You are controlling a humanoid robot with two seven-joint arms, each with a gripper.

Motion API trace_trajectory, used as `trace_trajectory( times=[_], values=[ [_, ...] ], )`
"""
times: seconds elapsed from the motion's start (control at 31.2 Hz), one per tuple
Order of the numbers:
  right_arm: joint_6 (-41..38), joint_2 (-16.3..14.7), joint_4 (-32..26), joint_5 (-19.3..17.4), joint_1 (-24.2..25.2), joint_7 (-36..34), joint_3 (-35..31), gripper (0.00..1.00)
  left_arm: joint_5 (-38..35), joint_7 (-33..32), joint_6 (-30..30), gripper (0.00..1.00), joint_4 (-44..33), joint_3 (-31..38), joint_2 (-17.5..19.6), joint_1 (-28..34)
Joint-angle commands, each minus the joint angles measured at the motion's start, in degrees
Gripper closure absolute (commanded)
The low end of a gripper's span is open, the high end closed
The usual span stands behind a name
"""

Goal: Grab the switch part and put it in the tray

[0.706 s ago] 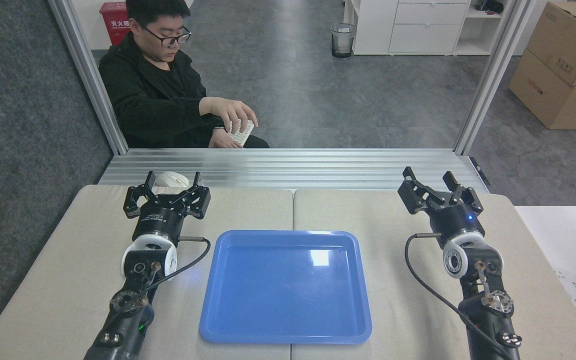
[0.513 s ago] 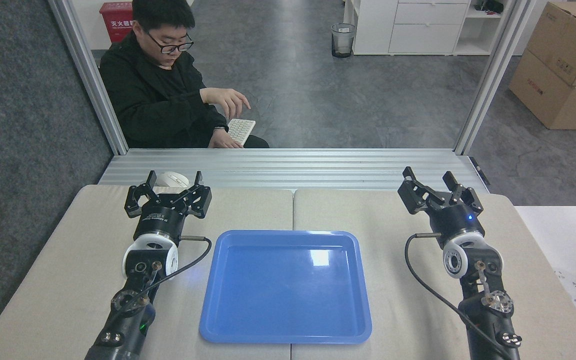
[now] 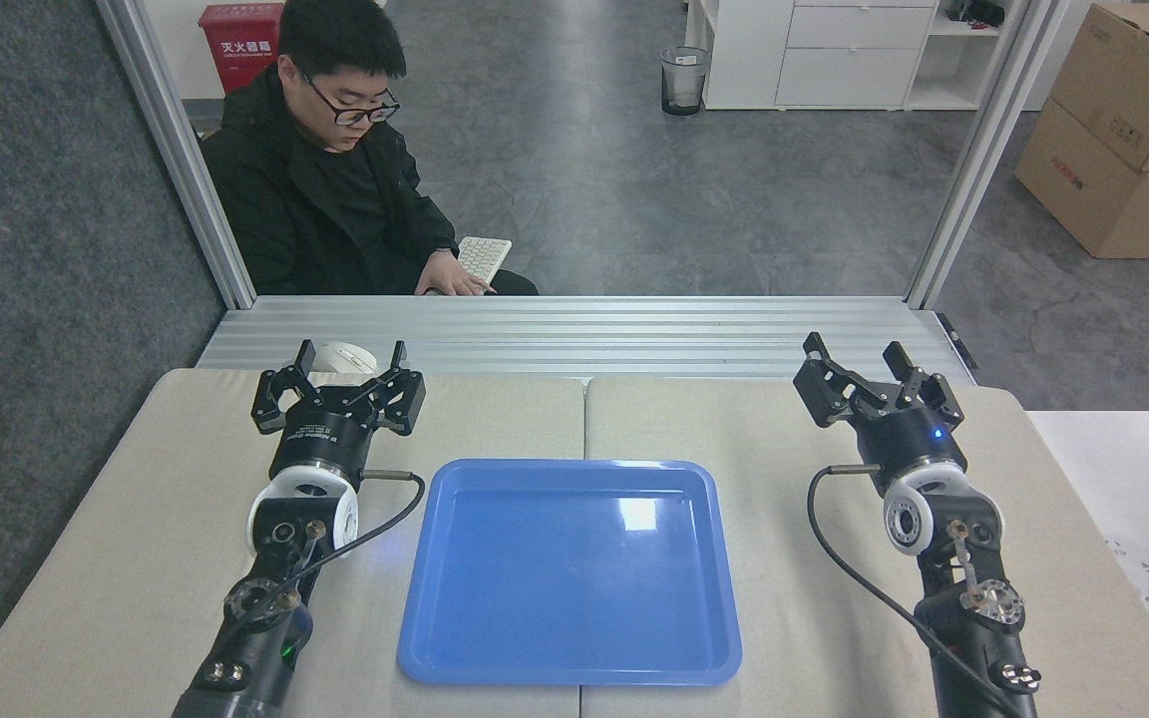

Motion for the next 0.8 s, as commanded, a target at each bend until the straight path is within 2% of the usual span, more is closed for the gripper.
trace_trajectory(
  times=[0.0, 0.77],
  values=[
    [-0.1, 0.0, 0.0, 0.0, 0.0, 0.0, 0.0, 0.00, 0.0, -0.2, 0.0, 0.00, 0.0, 0.0, -0.1, -0.1],
    [0.0, 0.0, 0.0, 0.0, 0.1, 0.0, 0.0, 0.00, 0.0, 0.1, 0.1, 0.00, 0.1, 0.0, -0.1, 0.4]
  ],
)
